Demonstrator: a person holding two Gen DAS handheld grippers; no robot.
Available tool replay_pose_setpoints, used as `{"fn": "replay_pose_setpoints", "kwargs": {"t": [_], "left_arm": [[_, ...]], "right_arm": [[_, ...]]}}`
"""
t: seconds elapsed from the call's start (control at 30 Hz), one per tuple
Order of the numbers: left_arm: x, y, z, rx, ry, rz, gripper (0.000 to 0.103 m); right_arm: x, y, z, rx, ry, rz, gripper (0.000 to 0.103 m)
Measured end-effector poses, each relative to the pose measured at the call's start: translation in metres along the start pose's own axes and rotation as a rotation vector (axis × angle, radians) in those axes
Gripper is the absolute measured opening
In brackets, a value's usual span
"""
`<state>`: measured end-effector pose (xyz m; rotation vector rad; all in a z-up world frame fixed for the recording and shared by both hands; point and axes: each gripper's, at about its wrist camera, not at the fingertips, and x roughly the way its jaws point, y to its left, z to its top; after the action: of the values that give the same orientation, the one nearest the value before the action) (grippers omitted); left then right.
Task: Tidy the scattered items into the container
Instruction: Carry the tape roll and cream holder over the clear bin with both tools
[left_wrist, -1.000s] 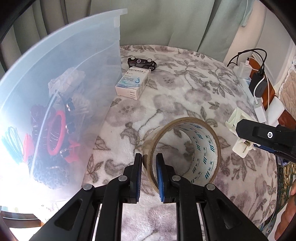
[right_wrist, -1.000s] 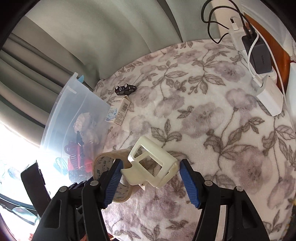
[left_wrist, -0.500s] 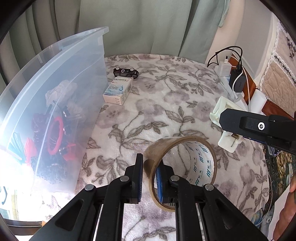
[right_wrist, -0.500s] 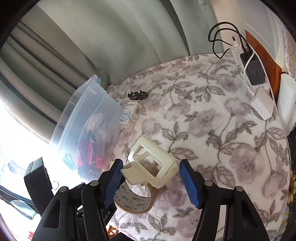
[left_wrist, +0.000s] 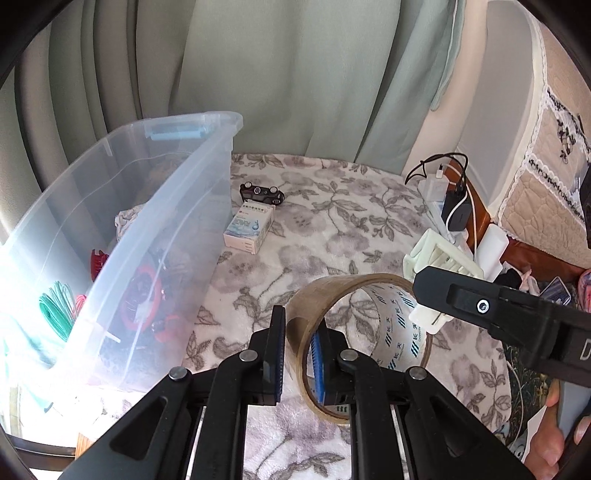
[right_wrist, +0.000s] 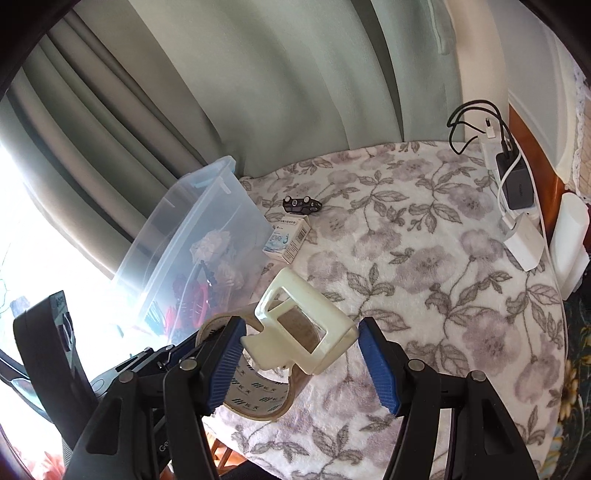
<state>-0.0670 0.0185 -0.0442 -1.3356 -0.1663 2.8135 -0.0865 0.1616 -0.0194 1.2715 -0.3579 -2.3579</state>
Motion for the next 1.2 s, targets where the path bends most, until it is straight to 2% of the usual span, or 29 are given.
{"fn": "replay_pose_setpoints", "kwargs": {"t": [0.3, 0.57, 0.87, 1.2], "left_arm": [[-0.034, 0.02, 0.019, -0.049, -0.096, -0.007, 0.013], [-0.058, 0.054, 0.03, -0.126, -0.166, 0.017, 0.013], [-0.076, 0.094, 0.033, -0.205, -0.21, 0.02, 0.009], [-0.084, 0.142, 0.032, -0.297, -0.236, 0.087, 0.01]], "right_arm": [[-0.03, 0.033, 0.017, -0.079, -0.091, 0.01, 0.066], [-0.046, 0.063, 0.034, -0.136, -0.148, 0.023, 0.066], [-0.028, 0.102, 0.04, -0.209, -0.12, 0.052, 0.066], [-0.001, 0.145, 0.045, -0.298, -0.081, 0.084, 0.066]]}}
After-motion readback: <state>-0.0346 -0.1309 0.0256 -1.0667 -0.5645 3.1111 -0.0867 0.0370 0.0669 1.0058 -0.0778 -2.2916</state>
